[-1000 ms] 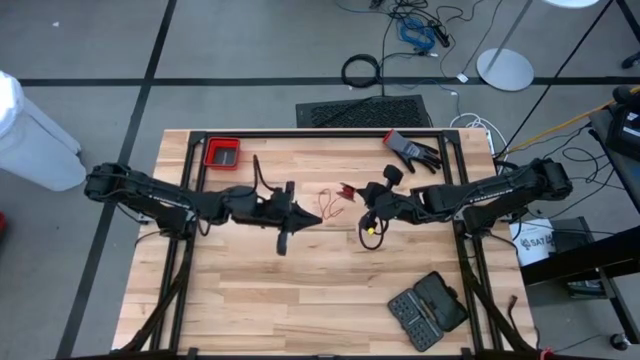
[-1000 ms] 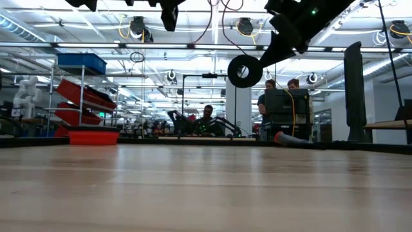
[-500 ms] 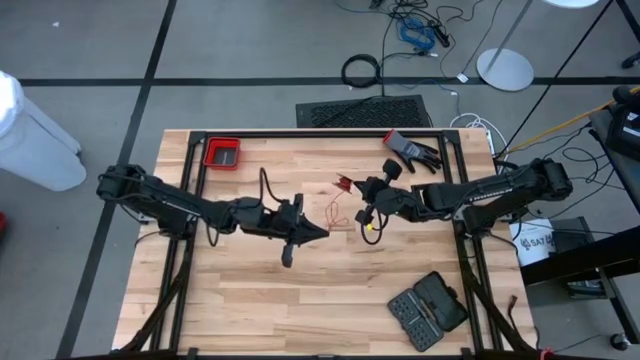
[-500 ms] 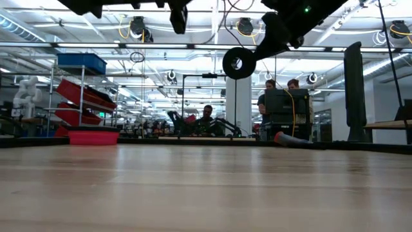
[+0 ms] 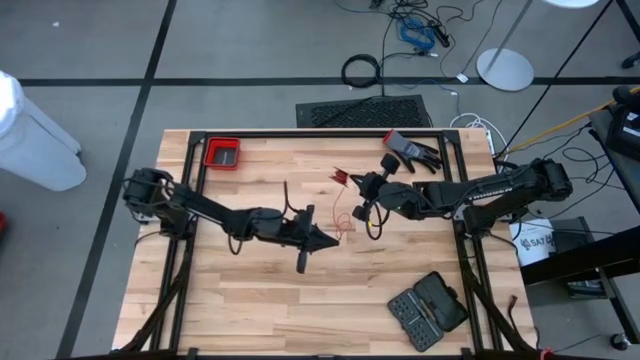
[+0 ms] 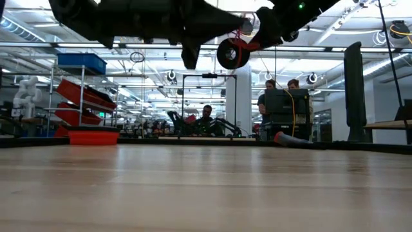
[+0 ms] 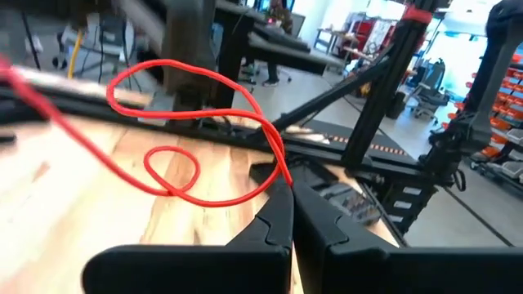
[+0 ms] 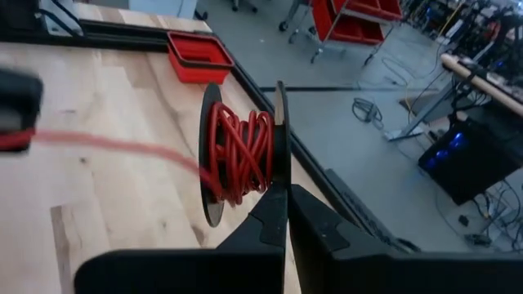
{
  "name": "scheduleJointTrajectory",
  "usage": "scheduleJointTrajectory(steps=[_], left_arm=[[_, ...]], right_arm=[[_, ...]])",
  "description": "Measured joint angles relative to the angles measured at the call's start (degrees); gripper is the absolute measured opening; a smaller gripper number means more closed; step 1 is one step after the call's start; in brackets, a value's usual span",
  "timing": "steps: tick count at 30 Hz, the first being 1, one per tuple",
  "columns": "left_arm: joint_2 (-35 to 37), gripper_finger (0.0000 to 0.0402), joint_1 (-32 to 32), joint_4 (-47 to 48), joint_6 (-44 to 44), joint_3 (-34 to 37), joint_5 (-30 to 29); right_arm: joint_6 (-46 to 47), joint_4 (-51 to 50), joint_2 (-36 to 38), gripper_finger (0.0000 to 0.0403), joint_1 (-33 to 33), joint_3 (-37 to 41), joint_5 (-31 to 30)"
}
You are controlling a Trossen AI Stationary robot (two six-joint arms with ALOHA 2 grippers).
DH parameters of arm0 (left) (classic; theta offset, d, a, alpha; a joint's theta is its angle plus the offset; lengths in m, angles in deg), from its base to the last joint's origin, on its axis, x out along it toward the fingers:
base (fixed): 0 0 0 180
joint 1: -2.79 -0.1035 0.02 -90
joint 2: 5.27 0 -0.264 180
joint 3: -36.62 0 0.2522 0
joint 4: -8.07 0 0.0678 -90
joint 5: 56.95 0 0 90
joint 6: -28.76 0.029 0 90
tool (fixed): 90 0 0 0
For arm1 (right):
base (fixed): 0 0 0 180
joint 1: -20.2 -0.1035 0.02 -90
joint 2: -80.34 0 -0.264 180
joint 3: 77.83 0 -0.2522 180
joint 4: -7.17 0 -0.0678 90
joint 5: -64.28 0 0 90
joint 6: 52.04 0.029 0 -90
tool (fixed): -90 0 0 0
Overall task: Coil cords
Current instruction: Uncoil the red wire from the spool
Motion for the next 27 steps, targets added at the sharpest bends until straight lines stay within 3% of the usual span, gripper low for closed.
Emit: scheduleJointTrajectory(steps=[15,27], left_arm=[[-4.3,0.0004,-0.8,0.7,-0.5,0.0,-1.0],[-4.4,0.0004,-4.6,8.1,-0.4,0.0,-1.3]], right_arm=[[-3.0,4.6,1.1,0.0000,0.0,0.0,1.8],[-3.8,2.6,4.3,0.0000,-3.3,0.0,3.3]])
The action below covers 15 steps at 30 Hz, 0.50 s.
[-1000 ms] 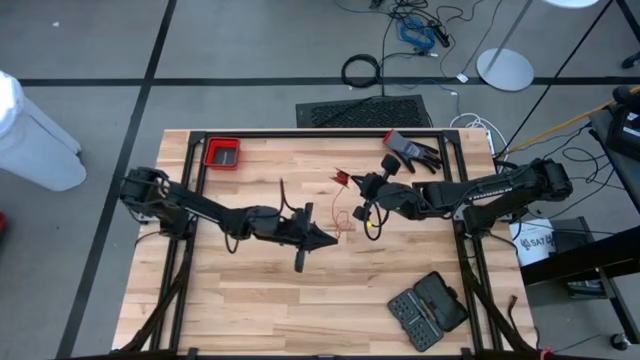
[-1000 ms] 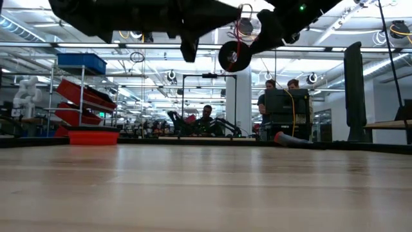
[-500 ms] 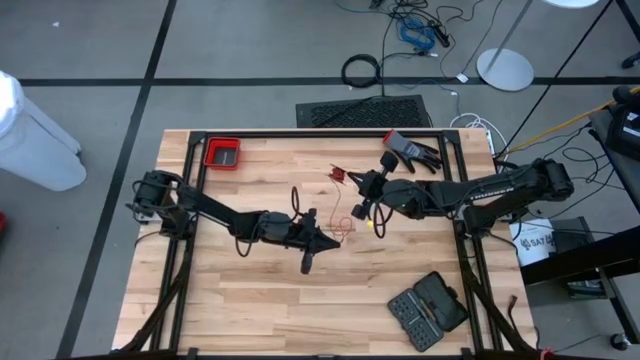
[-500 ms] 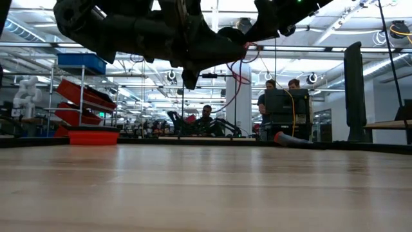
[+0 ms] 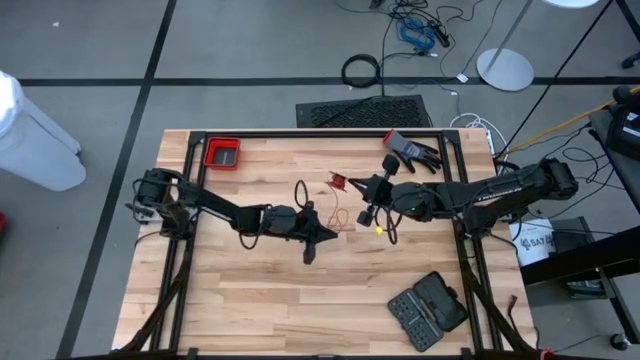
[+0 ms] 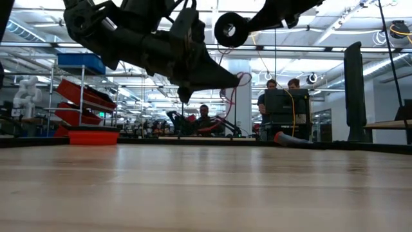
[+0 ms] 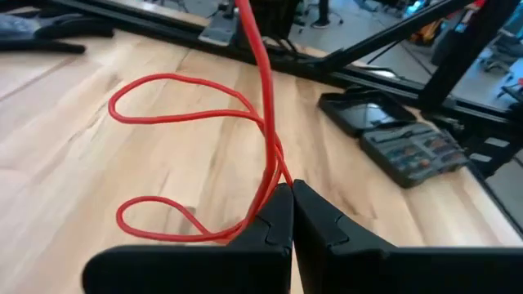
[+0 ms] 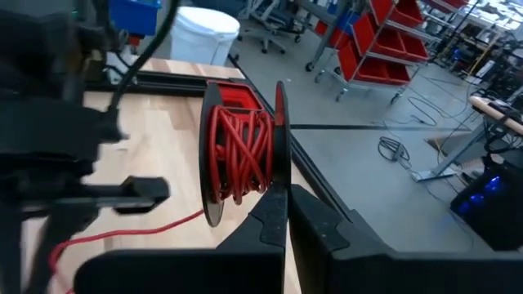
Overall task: Coil cords
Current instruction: Uncoil the red wire from the spool
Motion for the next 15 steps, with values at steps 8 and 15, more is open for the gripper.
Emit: scheduleJointTrajectory(steps=[8,15], left_arm=[[1.8,0.0004,-2.0,2.3,1.2,0.0,-0.8],[4.4,0.0004,-3.9,7.4,2.9,0.0,-2.4]], right_arm=[[3.4,-6.4,2.3,0.0000,-1.7,0.0,0.0],[7.1,-10.9,2.4,0.0000,-2.9,0.0,0.0]])
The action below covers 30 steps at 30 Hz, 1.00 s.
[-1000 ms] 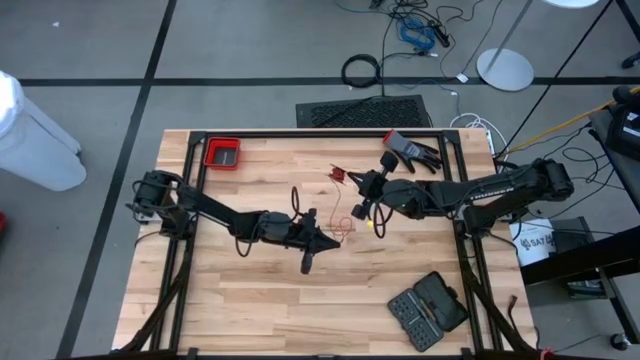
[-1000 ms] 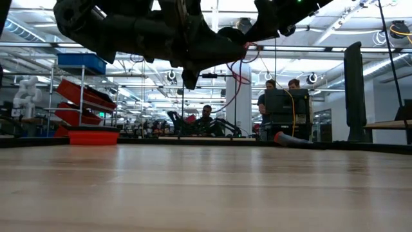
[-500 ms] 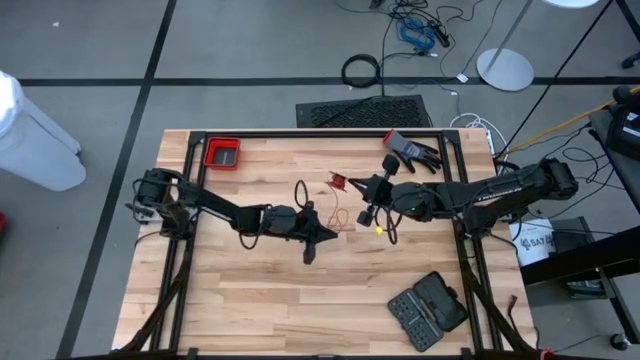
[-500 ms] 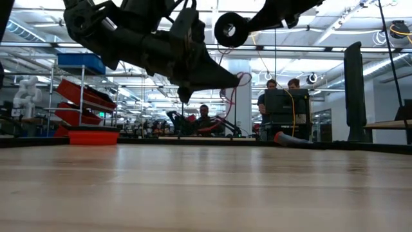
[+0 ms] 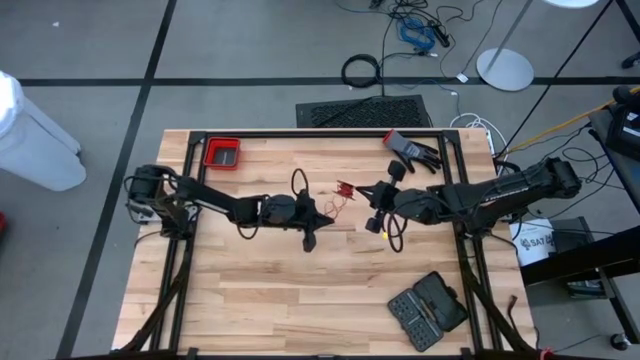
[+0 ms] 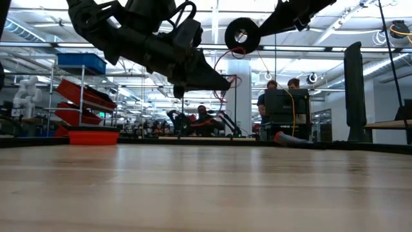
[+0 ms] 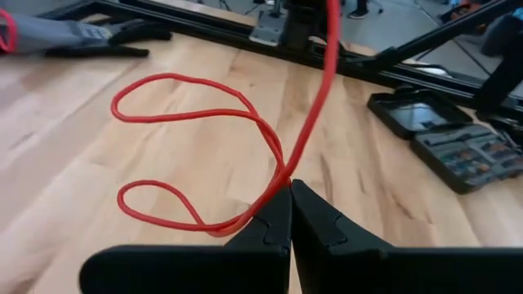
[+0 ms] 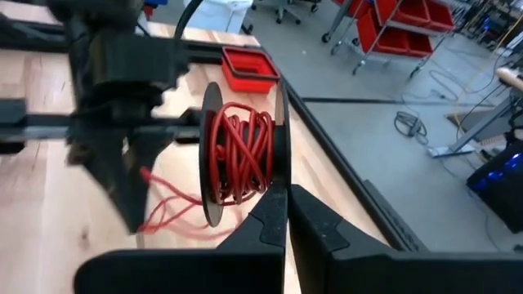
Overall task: Coil cords
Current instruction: Uncoil the red wire from the spool
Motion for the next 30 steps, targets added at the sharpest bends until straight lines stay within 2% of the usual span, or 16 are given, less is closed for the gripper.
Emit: scheduleJointTrajectory(steps=[8,18,30], left_arm=[[3.7,0.0004,-1.7,5.5,1.5,0.0,-1.1],[11.8,0.0004,-2.7,26.2,3.7,0.0,-14.8],[21.7,0.0004,-0.5,29.6,3.6,0.0,-17.0]], right_arm=[[3.9,-5.1,0.0,0.0000,-0.6,0.0,0.0],[5.0,-6.3,0.0,0.0000,-0.6,0.0,1.5],[5.5,-8.0,0.0,0.0000,-0.6,0.0,4.5]])
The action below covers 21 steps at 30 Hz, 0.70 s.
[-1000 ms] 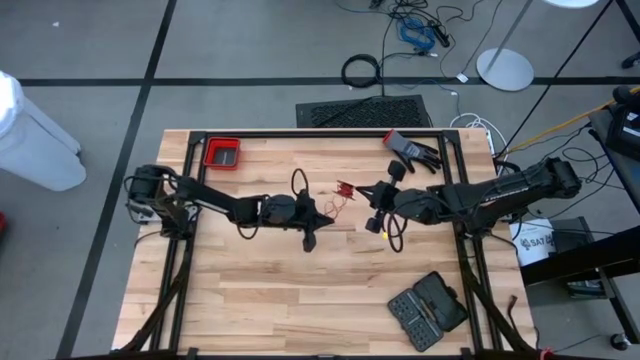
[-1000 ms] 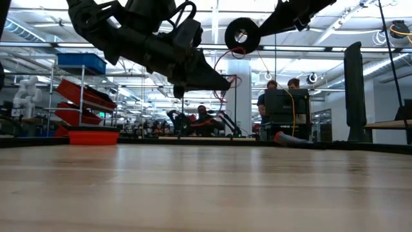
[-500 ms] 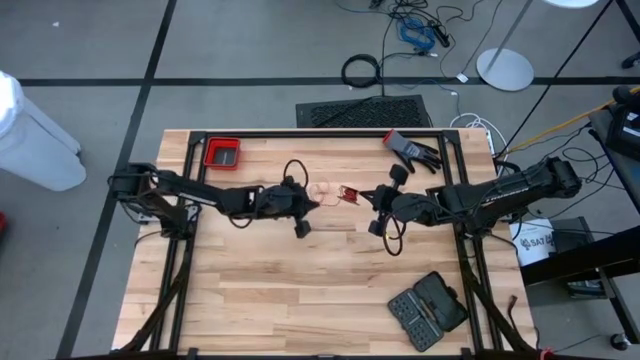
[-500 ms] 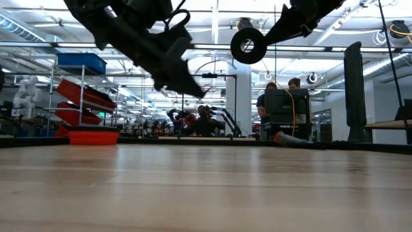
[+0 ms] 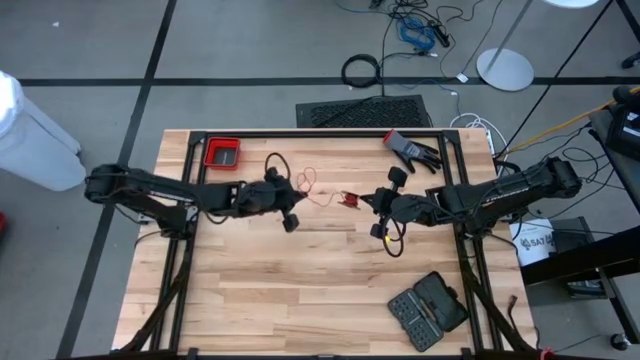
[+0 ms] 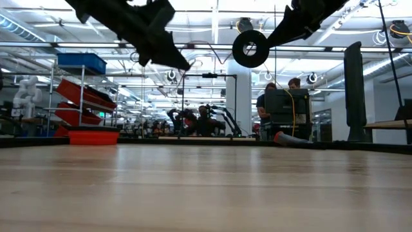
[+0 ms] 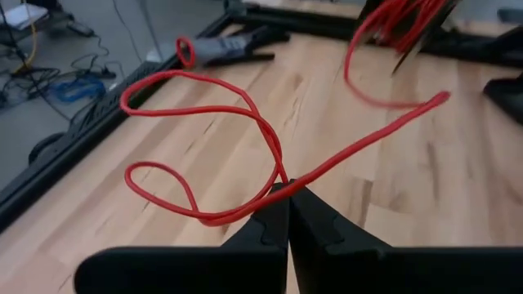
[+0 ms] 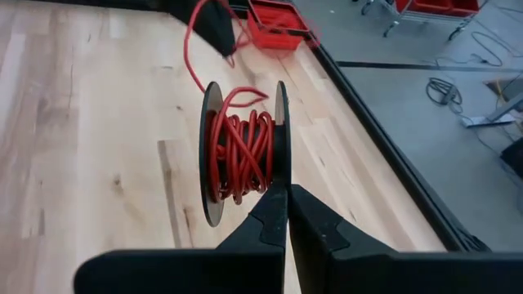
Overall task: Coil cords
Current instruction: Uncoil the red wire from the spool
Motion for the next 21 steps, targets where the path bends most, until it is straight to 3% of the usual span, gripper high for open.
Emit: scheduleJointTrajectory(steps=[9,21], left_arm=[[4.7,0.0004,2.5,-0.7,0.1,0.0,-1.8],[7.1,0.0004,7.7,-10.7,1.6,0.0,-1.6]], right_arm=[[1.0,-0.2,0.0,0.0000,0.3,0.0,2.1],[2.0,-0.8,-2.4,0.0000,3.0,0.0,2.9]])
